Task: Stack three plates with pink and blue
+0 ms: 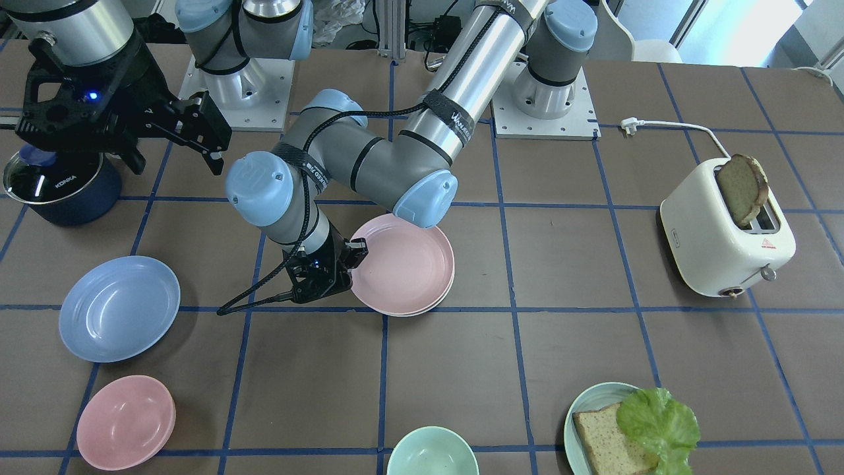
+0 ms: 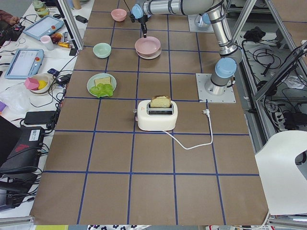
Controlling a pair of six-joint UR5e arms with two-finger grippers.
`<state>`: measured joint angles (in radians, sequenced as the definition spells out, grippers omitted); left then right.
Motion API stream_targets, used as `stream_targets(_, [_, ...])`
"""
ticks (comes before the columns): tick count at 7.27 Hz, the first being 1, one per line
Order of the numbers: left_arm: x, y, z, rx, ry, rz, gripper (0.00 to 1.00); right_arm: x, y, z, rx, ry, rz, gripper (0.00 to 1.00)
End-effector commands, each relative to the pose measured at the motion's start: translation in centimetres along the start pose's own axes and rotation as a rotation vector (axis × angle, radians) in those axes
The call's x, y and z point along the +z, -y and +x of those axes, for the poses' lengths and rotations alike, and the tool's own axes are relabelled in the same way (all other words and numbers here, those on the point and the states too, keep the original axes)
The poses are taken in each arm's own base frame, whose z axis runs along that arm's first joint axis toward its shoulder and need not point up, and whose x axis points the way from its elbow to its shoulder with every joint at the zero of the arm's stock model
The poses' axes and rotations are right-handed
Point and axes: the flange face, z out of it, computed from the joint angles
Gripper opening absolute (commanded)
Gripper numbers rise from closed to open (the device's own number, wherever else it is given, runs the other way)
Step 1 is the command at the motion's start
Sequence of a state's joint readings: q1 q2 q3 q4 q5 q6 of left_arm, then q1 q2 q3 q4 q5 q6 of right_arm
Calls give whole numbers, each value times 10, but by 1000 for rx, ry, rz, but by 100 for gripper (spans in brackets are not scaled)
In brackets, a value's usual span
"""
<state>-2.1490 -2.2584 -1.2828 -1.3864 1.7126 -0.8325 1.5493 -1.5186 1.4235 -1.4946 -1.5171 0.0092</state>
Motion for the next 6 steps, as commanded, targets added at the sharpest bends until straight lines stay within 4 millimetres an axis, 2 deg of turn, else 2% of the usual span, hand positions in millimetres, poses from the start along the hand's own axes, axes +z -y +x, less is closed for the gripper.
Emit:
stream_targets(1, [3, -1, 0, 3, 9, -7, 4, 0, 0, 0, 0, 0, -1, 100])
stream_targets(4, [5, -1, 0, -3, 13, -10, 5, 5, 4, 2, -13, -3, -9, 100])
stream_targets(6, [8, -2, 0, -5, 17, -14, 6, 8, 8, 11, -28, -17, -15, 100])
